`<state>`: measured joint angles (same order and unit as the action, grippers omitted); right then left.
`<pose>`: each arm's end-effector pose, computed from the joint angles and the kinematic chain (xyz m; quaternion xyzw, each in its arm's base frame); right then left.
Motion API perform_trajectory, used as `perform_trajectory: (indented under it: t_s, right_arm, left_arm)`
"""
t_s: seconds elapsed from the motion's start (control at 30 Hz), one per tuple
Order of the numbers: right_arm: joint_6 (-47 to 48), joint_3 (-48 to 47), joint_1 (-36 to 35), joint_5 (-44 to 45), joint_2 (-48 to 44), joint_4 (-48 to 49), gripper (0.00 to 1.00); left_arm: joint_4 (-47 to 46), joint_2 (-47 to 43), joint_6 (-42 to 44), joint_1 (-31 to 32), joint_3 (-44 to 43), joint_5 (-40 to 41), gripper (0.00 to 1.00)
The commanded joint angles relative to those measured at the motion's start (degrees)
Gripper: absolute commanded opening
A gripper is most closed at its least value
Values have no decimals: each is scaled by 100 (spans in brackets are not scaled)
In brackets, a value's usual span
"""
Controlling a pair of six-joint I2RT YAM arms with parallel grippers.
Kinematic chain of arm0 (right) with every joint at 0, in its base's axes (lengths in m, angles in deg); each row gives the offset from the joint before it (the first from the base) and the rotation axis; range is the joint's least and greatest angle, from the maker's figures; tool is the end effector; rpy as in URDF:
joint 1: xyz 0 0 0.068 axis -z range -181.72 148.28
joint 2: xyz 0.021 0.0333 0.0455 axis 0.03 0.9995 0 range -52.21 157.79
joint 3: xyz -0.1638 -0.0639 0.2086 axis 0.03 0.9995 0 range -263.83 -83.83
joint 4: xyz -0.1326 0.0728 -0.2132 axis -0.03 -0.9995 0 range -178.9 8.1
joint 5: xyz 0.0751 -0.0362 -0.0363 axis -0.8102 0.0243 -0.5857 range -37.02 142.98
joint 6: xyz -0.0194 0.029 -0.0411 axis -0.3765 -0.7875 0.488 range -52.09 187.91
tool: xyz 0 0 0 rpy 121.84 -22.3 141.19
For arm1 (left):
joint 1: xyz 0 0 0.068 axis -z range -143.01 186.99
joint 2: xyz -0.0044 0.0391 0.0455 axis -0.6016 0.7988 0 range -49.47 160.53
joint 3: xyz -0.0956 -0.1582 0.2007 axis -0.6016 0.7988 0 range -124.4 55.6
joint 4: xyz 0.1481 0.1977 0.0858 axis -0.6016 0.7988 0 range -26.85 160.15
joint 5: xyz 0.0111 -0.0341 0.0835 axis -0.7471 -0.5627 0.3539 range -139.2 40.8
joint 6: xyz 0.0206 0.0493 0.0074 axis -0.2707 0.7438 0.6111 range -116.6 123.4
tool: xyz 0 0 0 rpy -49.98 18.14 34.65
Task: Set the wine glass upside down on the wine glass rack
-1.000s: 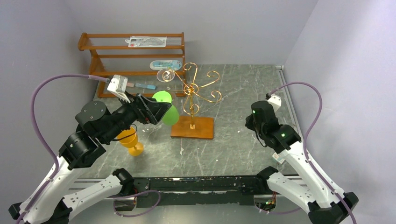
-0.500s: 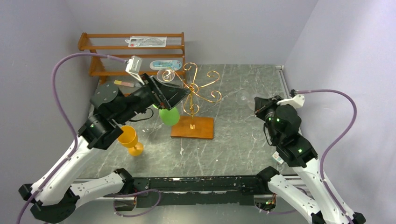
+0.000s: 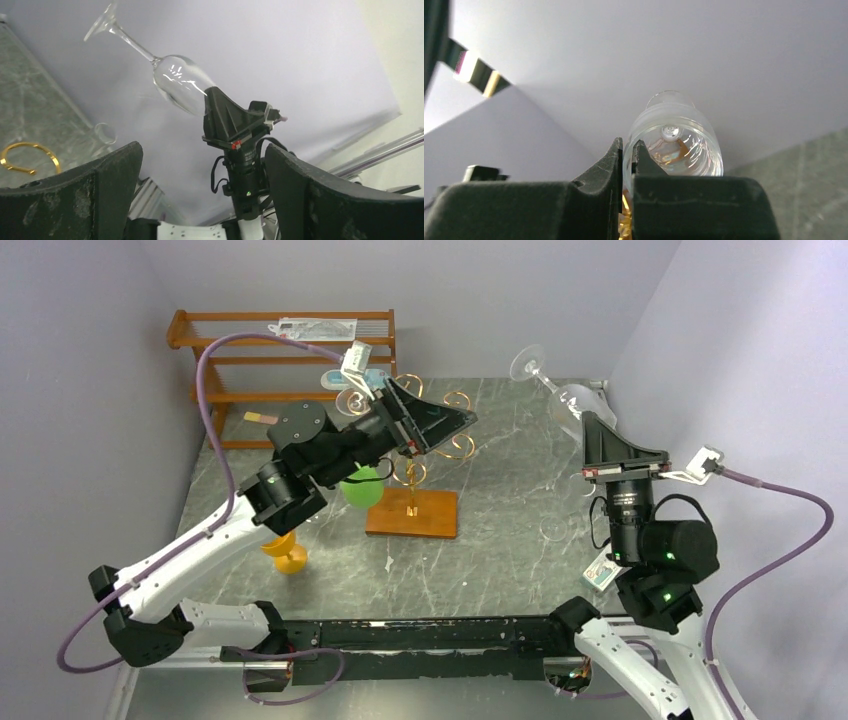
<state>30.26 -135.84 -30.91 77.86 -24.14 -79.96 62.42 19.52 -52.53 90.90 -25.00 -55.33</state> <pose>0.0791 0.0270 0.4382 0.2204 0.5035 0.3604 0.7537 0.1502 -0.2126 0.4913 0.0306 0.6268 -0.6558 0.4196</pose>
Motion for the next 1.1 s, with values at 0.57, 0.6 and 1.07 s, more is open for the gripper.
perform_trajectory:
  t_s: [0.57, 0.6, 1.07]
  right_arm:
    - [-499, 44, 40, -2691, -86, 2212, 0]
    - [-507, 15, 40, -2787, -56, 2248, 0]
    - [-603, 266, 33, -3265, -77, 2505, 0]
  left_arm:
    - [-1833, 1228, -461, 1074, -804, 2210, 76]
    - [-1855, 1249, -485, 1110, -794, 2329, 75]
    - [-2613, 1057, -737, 1262, -142, 3311, 54]
